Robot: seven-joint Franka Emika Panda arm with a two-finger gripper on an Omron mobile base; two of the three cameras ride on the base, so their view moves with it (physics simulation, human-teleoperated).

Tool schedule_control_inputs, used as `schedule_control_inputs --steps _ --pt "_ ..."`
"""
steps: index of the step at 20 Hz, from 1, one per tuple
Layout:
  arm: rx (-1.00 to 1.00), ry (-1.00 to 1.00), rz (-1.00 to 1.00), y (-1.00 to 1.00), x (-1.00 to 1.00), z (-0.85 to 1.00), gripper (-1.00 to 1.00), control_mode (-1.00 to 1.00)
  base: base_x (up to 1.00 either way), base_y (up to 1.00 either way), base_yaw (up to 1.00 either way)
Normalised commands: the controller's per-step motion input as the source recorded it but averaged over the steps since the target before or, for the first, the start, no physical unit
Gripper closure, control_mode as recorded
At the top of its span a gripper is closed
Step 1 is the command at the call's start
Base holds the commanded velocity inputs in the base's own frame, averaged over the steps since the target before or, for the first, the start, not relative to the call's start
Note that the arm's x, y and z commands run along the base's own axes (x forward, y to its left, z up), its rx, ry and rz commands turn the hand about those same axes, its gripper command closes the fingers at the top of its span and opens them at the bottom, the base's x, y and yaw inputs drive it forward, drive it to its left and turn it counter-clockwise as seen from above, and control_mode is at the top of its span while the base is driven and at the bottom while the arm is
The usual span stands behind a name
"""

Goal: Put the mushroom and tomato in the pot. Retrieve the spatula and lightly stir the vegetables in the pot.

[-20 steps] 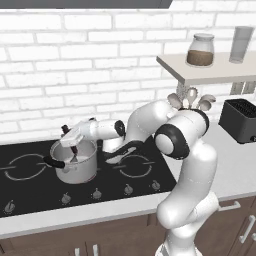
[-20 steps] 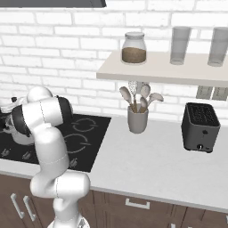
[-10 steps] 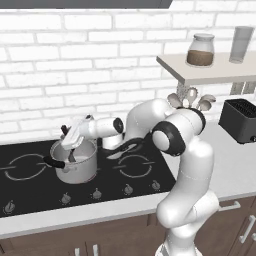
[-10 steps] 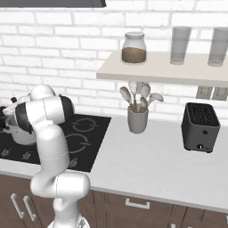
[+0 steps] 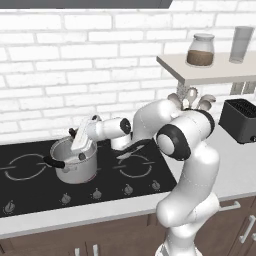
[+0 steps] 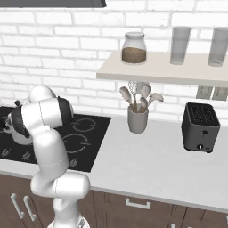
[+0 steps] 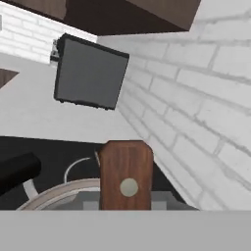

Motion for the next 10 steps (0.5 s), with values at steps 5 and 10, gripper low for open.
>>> schedule_control_inputs --steps 5,10 --pt "0.42 -0.05 0.18 0.0 0.05 0.35 1.0 -1.0 0.0 0.0 0.0" --pt "0.44 0.0 0.18 -0.07 0.06 -0.05 1.0 -1.0 0.0 0.0 0.0"
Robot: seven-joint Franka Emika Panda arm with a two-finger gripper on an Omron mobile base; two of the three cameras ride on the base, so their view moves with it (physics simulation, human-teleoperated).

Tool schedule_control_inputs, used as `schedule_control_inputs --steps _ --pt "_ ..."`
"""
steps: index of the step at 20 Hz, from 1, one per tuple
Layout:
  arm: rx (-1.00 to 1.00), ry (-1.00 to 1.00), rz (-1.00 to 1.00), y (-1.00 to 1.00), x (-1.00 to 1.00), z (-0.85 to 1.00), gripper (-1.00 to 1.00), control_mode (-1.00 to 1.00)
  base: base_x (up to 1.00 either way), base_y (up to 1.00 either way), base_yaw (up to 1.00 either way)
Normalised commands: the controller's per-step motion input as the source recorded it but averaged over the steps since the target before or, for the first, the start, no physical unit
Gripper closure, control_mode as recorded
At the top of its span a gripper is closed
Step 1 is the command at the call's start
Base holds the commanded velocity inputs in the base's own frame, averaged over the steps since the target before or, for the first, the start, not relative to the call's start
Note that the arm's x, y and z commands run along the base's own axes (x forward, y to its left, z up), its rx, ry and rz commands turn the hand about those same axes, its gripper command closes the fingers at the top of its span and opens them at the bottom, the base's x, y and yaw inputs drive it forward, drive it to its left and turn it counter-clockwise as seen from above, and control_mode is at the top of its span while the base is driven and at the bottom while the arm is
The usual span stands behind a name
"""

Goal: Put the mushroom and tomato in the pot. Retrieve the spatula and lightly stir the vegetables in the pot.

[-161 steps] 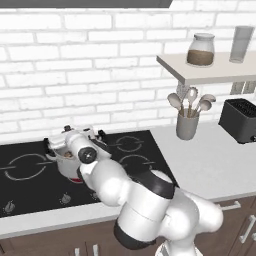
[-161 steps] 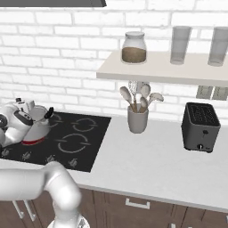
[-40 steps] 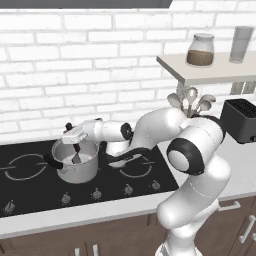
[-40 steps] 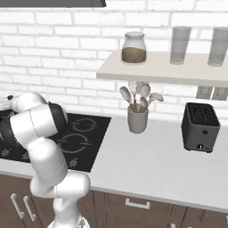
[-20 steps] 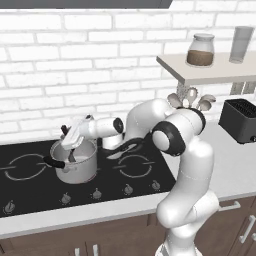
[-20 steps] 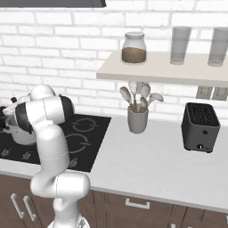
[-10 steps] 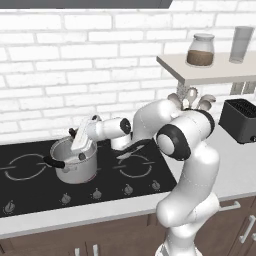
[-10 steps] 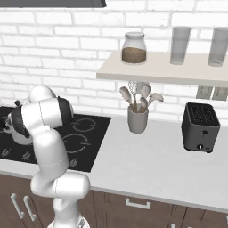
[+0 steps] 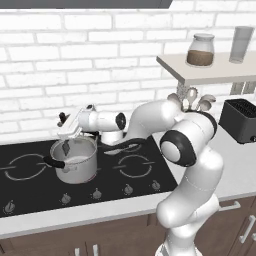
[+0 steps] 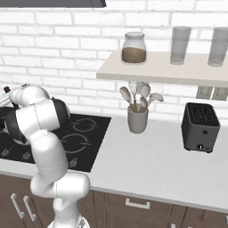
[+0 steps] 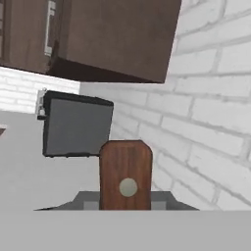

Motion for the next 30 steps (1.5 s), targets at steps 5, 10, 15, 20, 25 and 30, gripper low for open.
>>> schedule_control_inputs --steps 5,10,15,20,25,30 --pt "0.31 0.03 0.18 -0.38 0.13 -0.93 1.0 -1.0 0.0 0.0 0.0" --pt "0.26 0.02 0.2 -0.32 0.15 -1.0 1.0 -1.0 0.0 0.0 0.0" --pt "0.18 0.0 0.21 -0.25 0.46 -1.0 1.0 -1.0 0.0 0.0 0.0" --pt "0.09 -0.05 0.23 -0.26 0.62 -1.0 1.0 -1.0 0.0 0.0 0.0" --pt "0.07 -0.28 0.23 -0.33 0.14 -0.55 1.0 -1.0 0.0 0.0 0.0" --pt "0.05 -0.37 0.19 -0.35 -0.14 -0.1 1.0 -1.0 0.0 0.0 0.0"
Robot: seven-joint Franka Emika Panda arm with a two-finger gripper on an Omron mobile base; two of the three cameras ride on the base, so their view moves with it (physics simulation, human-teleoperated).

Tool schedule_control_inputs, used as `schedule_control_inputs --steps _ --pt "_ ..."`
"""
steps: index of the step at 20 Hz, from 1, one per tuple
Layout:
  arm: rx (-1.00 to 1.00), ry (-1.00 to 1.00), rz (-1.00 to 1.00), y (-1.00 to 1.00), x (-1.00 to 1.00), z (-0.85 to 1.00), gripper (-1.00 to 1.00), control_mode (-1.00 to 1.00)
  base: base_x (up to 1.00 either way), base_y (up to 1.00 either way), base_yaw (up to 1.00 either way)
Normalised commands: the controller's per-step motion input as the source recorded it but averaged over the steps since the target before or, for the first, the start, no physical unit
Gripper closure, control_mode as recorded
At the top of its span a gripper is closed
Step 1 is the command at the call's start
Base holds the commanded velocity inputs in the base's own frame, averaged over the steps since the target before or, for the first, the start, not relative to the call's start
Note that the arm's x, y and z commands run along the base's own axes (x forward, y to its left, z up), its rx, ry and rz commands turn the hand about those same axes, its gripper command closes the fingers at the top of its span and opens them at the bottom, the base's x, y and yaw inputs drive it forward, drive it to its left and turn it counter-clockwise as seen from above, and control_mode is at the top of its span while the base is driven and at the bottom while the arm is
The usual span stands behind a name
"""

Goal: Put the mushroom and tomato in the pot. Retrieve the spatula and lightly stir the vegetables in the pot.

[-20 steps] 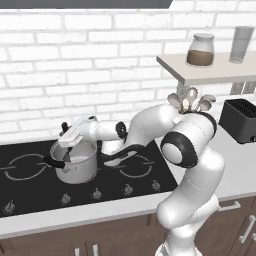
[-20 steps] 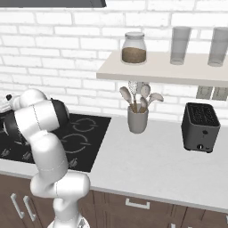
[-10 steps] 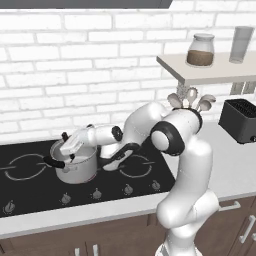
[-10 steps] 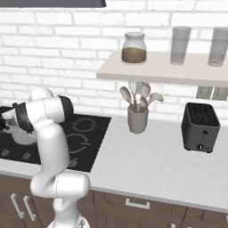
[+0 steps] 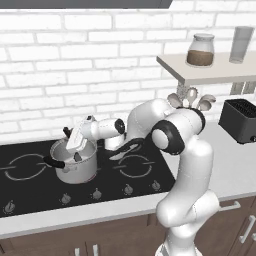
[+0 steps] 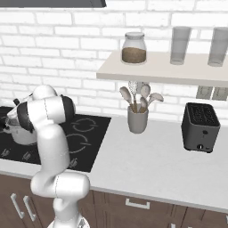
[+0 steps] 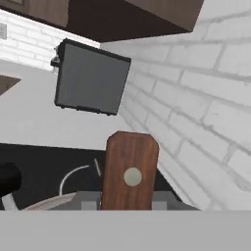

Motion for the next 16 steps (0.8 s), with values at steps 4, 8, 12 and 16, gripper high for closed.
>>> schedule_control_inputs --steps 4,8,12,16 --pt "0.2 -0.05 0.13 -0.05 -0.37 -0.05 1.0 -1.0 0.0 0.0 0.0" --pt "0.33 0.0 0.12 0.0 -0.03 -0.08 1.0 -1.0 0.0 0.0 0.0" --pt "0.29 0.03 0.19 0.0 0.4 -0.77 1.0 -1.0 0.0 0.0 0.0" --pt "0.29 0.06 0.21 0.0 0.46 -0.93 1.0 -1.0 0.0 0.0 0.0"
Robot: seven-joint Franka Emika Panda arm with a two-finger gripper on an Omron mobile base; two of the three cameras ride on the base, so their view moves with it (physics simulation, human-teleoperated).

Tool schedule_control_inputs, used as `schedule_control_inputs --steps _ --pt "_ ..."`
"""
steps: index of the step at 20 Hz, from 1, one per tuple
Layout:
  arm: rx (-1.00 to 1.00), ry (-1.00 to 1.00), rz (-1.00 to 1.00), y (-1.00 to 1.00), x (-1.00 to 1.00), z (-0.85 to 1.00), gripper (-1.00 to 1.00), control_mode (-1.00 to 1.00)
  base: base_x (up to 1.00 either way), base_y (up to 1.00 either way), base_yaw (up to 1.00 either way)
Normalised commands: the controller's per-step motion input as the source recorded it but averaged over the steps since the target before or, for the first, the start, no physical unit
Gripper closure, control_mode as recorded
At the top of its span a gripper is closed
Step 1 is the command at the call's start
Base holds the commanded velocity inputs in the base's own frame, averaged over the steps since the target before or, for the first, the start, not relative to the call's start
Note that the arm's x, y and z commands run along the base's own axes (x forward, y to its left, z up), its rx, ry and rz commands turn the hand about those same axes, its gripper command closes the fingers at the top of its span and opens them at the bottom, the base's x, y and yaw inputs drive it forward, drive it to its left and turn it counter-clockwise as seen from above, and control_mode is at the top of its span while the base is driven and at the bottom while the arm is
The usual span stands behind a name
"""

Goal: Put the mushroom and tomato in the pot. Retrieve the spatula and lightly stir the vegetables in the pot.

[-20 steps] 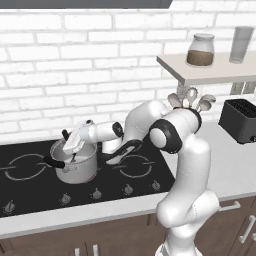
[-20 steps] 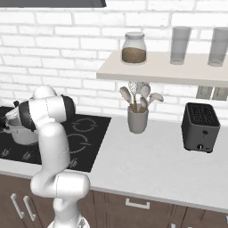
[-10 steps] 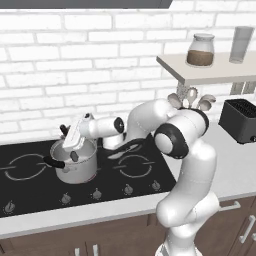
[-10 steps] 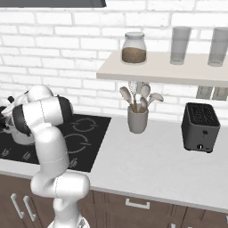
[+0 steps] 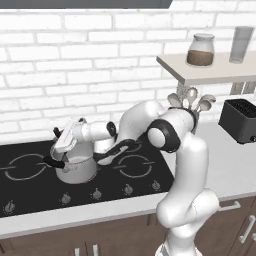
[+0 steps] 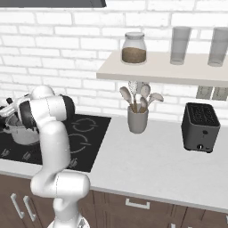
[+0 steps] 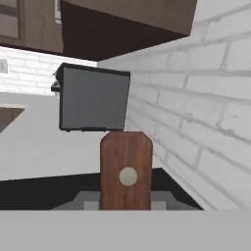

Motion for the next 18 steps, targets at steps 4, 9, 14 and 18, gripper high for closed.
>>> schedule_control_inputs --steps 4,9,14,18 --pt "0.34 0.0 0.22 0.01 0.18 -0.59 1.0 -1.0 0.0 0.0 0.0" --pt "0.25 0.0 0.19 -0.3 0.14 -0.64 1.0 -1.0 0.0 0.0 0.0" --pt "0.03 0.0 0.08 -0.96 -0.05 -0.56 1.0 -1.0 0.0 0.0 0.0" --pt "0.0 -0.04 0.06 -0.86 -0.06 -0.32 1.0 -1.0 0.0 0.0 0.0"
